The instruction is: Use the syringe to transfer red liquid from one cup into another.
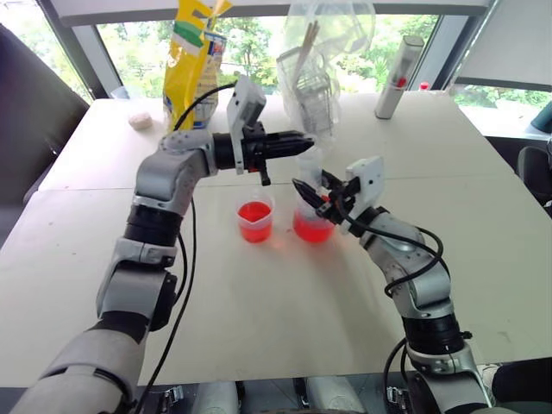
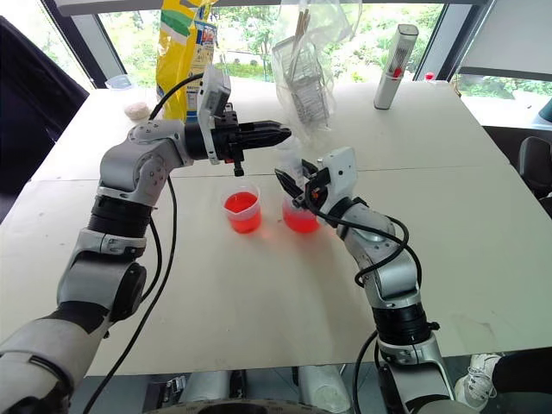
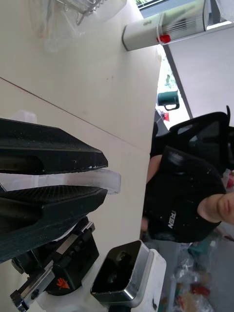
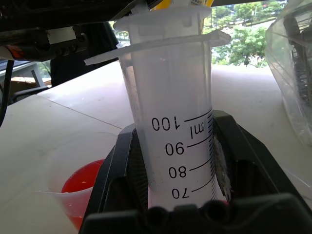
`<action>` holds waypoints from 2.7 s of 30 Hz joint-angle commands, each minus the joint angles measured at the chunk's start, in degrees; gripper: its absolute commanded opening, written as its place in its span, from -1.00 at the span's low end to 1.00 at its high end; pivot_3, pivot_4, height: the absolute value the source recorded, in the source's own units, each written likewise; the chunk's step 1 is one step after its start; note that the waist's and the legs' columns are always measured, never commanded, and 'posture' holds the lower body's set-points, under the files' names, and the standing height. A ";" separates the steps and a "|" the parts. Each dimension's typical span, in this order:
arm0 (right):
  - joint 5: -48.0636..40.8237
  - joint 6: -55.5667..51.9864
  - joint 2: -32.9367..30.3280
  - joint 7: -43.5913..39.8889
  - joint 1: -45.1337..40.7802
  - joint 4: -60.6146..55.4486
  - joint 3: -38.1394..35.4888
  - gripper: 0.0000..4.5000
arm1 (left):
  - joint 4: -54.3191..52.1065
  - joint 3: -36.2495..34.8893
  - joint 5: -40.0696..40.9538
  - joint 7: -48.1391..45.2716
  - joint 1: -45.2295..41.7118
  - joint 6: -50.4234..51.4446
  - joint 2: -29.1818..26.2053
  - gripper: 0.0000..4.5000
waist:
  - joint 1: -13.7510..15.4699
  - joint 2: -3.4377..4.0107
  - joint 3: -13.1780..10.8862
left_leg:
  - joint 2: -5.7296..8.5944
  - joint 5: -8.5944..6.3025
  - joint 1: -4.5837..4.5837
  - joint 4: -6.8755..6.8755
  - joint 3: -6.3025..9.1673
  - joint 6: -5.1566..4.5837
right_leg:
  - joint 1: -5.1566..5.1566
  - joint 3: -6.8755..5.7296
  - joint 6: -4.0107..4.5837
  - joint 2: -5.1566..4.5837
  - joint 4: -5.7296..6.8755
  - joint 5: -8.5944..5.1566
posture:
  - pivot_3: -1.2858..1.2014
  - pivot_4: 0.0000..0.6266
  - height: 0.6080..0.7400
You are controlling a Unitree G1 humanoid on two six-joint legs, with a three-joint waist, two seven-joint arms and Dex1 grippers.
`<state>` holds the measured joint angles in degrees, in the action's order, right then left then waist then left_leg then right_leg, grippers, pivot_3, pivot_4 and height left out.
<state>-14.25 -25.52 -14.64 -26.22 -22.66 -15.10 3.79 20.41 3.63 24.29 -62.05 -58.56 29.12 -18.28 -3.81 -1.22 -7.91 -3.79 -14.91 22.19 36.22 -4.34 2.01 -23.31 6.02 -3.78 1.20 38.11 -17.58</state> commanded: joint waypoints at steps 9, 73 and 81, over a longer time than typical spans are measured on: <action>-2.18 -4.93 0.34 -0.57 1.08 -1.15 0.15 -0.38 | 6.65 -3.24 -1.24 0.69 -9.73 -7.64 1.42 -0.98 | -0.09 0.00 0.00 | 0.01 0.00 0.00 -0.03 0.00 0.00 | -0.01 -0.01 0.00 0.02 -0.01 0.00 | 0.03 -0.52 0.98; -9.81 -11.29 -5.36 -4.54 -21.03 -5.90 -3.86 -0.38 | -5.29 -8.12 1.49 -4.27 4.35 -0.15 -19.11 0.94 | -0.08 0.00 0.00 | -0.02 0.00 0.01 0.00 0.01 0.01 | -0.04 -0.04 0.00 -0.06 0.04 0.00 | 0.03 -0.52 0.98; -12.45 -7.65 3.48 -7.18 -25.69 3.38 -0.45 -0.38 | -6.54 -9.71 1.81 -3.49 5.62 0.39 -21.83 0.94 | -0.18 0.00 0.00 | -0.07 0.00 0.01 -0.02 0.01 0.00 | -0.06 -0.02 0.01 -0.02 0.06 0.00 | 0.03 -0.52 0.98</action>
<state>-26.05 -35.94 -12.20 -32.48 -47.43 -12.56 3.23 15.88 -3.71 25.52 -65.81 -52.34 29.75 -38.62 -3.99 -1.22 -7.90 -3.85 -14.91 22.20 36.21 -4.33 2.02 -23.38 5.99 -3.77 1.17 38.18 -17.57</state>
